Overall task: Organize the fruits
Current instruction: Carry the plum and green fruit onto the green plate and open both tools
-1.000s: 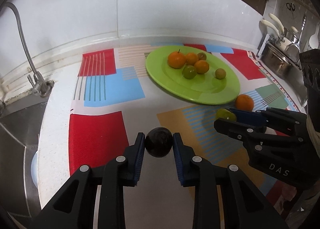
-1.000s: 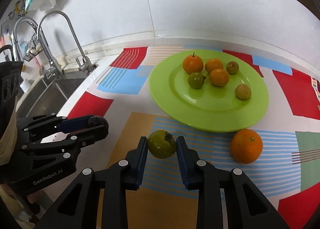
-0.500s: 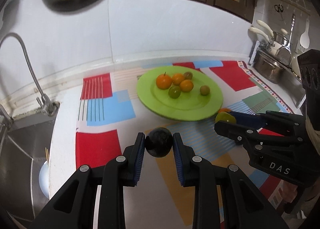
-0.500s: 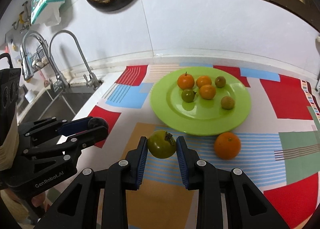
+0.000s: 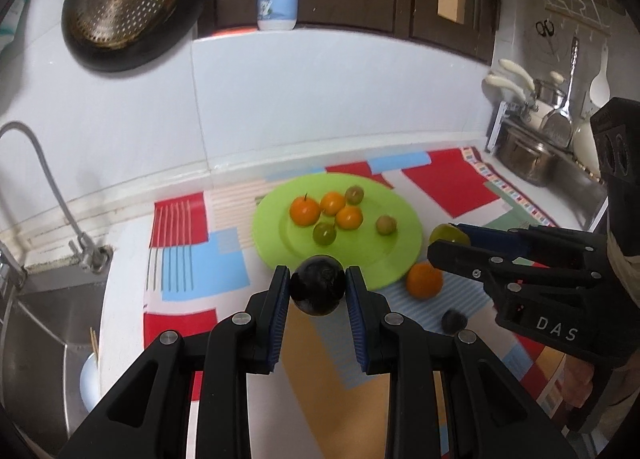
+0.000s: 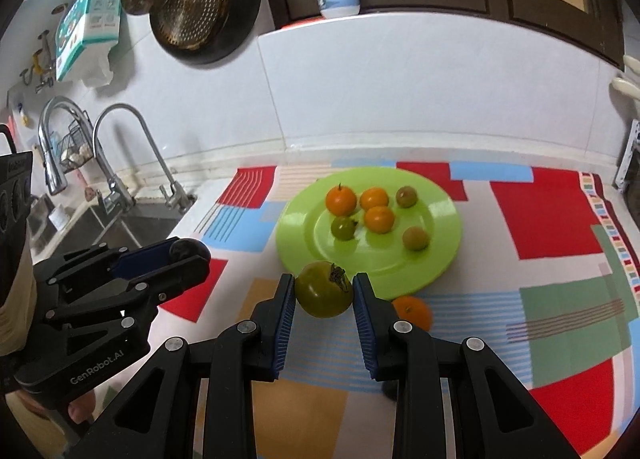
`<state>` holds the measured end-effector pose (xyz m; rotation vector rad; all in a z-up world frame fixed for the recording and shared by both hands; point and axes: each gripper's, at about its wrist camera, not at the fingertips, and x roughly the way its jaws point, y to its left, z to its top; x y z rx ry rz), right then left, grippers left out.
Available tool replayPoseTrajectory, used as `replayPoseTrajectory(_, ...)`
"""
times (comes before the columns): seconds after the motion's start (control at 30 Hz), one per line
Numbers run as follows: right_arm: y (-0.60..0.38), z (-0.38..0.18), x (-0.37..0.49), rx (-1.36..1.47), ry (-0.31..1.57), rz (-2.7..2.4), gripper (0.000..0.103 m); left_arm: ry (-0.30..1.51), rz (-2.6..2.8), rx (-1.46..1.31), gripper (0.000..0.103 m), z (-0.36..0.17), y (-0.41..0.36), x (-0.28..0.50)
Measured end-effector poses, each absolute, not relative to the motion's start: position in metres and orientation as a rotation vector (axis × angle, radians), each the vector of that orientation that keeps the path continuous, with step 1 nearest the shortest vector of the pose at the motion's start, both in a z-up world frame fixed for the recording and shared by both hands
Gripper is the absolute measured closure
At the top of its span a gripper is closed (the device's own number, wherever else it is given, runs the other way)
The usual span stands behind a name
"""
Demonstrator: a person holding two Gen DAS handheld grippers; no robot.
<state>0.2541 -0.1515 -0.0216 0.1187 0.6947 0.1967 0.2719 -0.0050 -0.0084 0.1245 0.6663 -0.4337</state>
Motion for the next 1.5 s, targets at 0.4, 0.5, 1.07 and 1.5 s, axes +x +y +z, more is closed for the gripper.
replayPoseTrajectory(0.4,-0.174,0.005,0.275,0.088,0.631,0.164,0.072,0.63,-0.414,0.137,0.075,0.009,-0.024,0.296)
replayPoseTrajectory(0.5,-0.179,0.01,0.286,0.079,0.628,0.159,0.072,0.631,-0.399,0.129,0.075,0.011,-0.026,0.307)
replayPoseTrajectory(1.07,-0.198,-0.006,0.349,0.088,0.71,0.15,0.072,0.726,-0.347,0.105,0.075,-0.011,-0.033,0.361)
replayPoseTrajectory(1.5,-0.21,-0.043,0.394,0.112,0.796,0.145,0.072,0.819,-0.337,0.099,0.075,-0.044,-0.042,0.398)
